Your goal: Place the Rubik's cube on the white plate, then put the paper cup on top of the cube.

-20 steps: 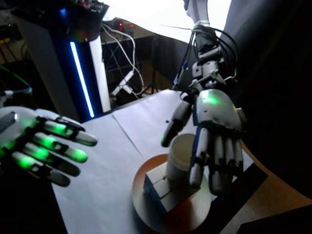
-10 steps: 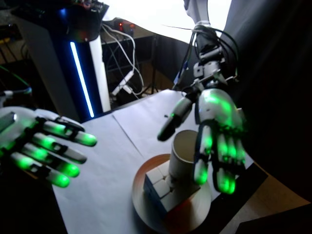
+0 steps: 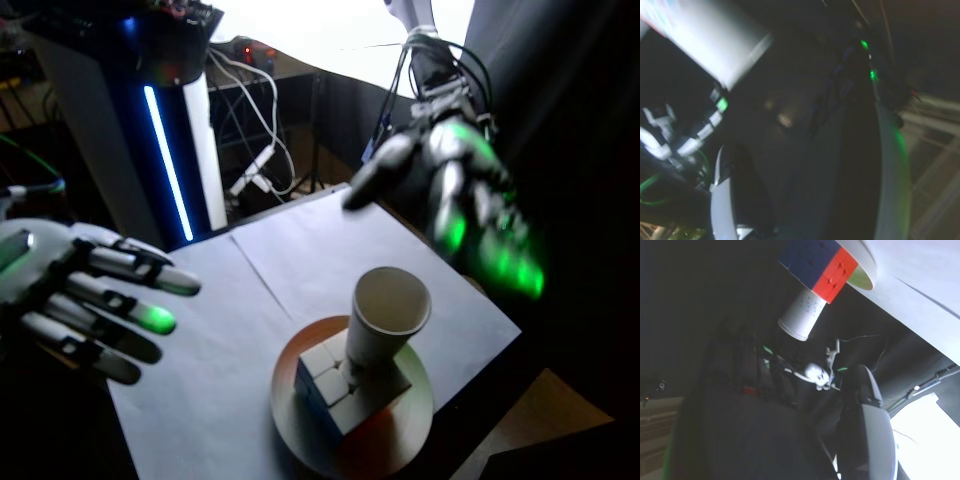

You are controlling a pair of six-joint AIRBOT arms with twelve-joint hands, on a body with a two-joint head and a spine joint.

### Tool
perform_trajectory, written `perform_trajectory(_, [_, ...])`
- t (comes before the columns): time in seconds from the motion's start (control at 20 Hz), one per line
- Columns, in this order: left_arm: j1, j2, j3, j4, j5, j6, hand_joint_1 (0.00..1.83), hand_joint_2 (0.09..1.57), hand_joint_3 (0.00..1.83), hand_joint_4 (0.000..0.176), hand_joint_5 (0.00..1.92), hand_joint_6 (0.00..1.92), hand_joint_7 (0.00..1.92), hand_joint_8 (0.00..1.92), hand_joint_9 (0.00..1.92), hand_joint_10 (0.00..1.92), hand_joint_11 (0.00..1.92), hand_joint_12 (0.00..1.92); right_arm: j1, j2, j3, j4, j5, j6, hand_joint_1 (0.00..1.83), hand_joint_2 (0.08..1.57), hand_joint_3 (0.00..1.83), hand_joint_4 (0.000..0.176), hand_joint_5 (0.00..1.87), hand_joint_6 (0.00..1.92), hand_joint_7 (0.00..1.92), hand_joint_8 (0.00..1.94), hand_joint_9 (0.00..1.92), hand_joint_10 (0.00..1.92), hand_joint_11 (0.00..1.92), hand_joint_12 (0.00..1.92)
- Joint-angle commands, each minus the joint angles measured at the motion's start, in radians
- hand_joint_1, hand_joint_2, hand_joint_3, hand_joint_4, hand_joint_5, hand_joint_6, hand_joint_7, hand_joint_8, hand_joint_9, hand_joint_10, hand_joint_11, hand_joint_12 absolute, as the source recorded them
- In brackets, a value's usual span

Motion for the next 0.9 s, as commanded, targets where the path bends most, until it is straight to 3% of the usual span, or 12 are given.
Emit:
perform_trajectory(0.0, [0.005, 0.015, -0.01, -0.06, -0.157, 0.012, 0.56, 1.13, 0.02, 0.104, 0.0, 0.0, 0.0, 0.0, 0.0, 0.0, 0.0, 0.0, 0.006, 0.01, -0.002, -0.011, 0.145, 0.001, 0.43, 1.16, 0.0, 0.064, 0.0, 0.0, 0.0, 0.0, 0.11, 0.0, 0.0, 0.42])
perform_trajectory(0.05, [0.032, 0.038, -0.032, -0.091, -0.191, 0.038, 0.57, 1.14, 0.02, 0.116, 0.0, 0.0, 0.0, 0.0, 0.0, 0.0, 0.01, 0.01, 0.006, 0.017, -0.005, -0.011, 0.155, 0.001, 0.38, 1.18, 0.0, 0.06, 0.0, 0.0, 0.0, 0.0, 0.07, 0.0, 0.0, 0.31])
perform_trajectory(0.1, [0.061, 0.058, -0.053, -0.125, -0.228, 0.059, 0.49, 1.11, 0.0, 0.174, 0.0, 0.0, 0.0, 0.0, 0.0, 0.0, 0.01, 0.01, 0.006, 0.022, -0.007, -0.011, 0.16, 0.001, 0.32, 1.19, 0.01, 0.082, 0.0, 0.0, 0.0, 0.0, 0.06, 0.0, 0.0, 0.32])
perform_trajectory(0.15, [0.088, 0.073, -0.068, -0.146, -0.258, 0.068, 0.53, 1.16, 0.02, 0.176, 0.0, 0.0, 0.0, 0.0, 0.0, 0.0, 0.02, 0.01, 0.006, 0.026, -0.007, -0.011, 0.165, 0.001, 0.41, 1.27, 0.01, 0.04, 0.0, 0.0, 0.0, 0.0, 0.04, 0.0, 0.0, 0.19])
perform_trajectory(0.25, [0.136, 0.094, -0.089, -0.177, -0.305, 0.07, 0.51, 1.21, 0.0, 0.107, 0.02, 0.0, 0.01, 0.0, 0.05, 0.01, 0.0, 0.46, 0.006, 0.032, -0.007, -0.011, 0.195, 0.001, 0.32, 1.25, 0.0, 0.033, 0.0, 0.0, 0.0, 0.0, 0.02, 0.0, 0.0, 0.2])
perform_trajectory(0.3, [0.163, 0.112, -0.108, -0.202, -0.334, 0.089, 0.5, 1.22, 0.0, 0.095, 0.03, 0.0, 0.0, 0.0, 0.06, 0.0, 0.0, 0.54, 0.006, 0.041, -0.011, -0.01, 0.22, 0.001, 0.26, 1.23, 0.0, 0.037, 0.0, 0.0, 0.0, 0.0, 0.03, 0.0, 0.0, 0.31])
perform_trajectory(0.35, [0.188, 0.133, -0.131, -0.223, -0.364, 0.116, 0.54, 1.27, 0.0, 0.133, 0.0, 0.0, 0.0, 0.0, 0.05, 0.0, 0.0, 0.49, 0.006, 0.049, -0.013, -0.01, 0.239, 0.001, 0.26, 1.28, 0.01, 0.041, 0.0, 0.0, 0.0, 0.0, 0.03, 0.0, 0.0, 0.28])
perform_trajectory(0.5, [0.232, 0.18, -0.179, -0.256, -0.44, 0.159, 0.6, 1.3, 0.0, 0.116, 0.03, 0.0, 0.02, 0.0, 0.06, 0.0, 0.0, 0.42, 0.007, 0.064, -0.017, -0.01, 0.258, 0.001, 0.25, 1.3, 0.0, 0.061, 0.0, 0.0, 0.0, 0.0, 0.01, 0.0, 0.0, 0.24])
perform_trajectory(0.65, [0.283, 0.228, -0.23, -0.285, -0.505, 0.208, 0.54, 1.3, 0.0, 0.133, 0.02, 0.0, 0.01, 0.0, 0.03, 0.0, 0.0, 0.24, 0.007, 0.075, -0.024, -0.007, 0.294, 0.001, 0.21, 1.3, 0.0, 0.031, 0.0, 0.0, 0.0, 0.0, 0.0, 0.0, 0.0, 0.38])
perform_trajectory(0.7, [0.299, 0.242, -0.244, -0.293, -0.517, 0.225, 0.53, 1.3, 0.0, 0.141, 0.0, 0.0, 0.0, 0.0, 0.03, 0.0, 0.0, 0.24, 0.007, 0.077, -0.025, -0.005, 0.305, 0.001, 0.23, 1.32, 0.0, 0.05, 0.0, 0.0, 0.0, 0.0, 0.03, 0.01, 0.0, 0.29])
perform_trajectory(0.8, [0.32, 0.254, -0.255, -0.299, -0.537, 0.234, 0.61, 1.32, 0.0, 0.148, 0.0, 0.0, 0.0, 0.0, 0.01, 0.0, 0.0, 0.22, 0.007, 0.082, -0.029, -0.004, 0.313, 0.001, 0.23, 1.33, 0.0, 0.008, 0.0, 0.0, 0.0, 0.0, 0.07, 0.01, 0.0, 0.42])
perform_trajectory(0.85, [0.325, 0.256, -0.257, -0.299, -0.547, 0.234, 0.63, 1.32, 0.0, 0.148, 0.0, 0.0, 0.0, 0.0, 0.02, 0.0, 0.0, 0.27, 0.007, 0.087, -0.034, -0.004, 0.314, 0.001, 0.22, 1.32, 0.0, 0.01, 0.0, 0.0, 0.0, 0.0, 0.07, 0.0, 0.0, 0.47])
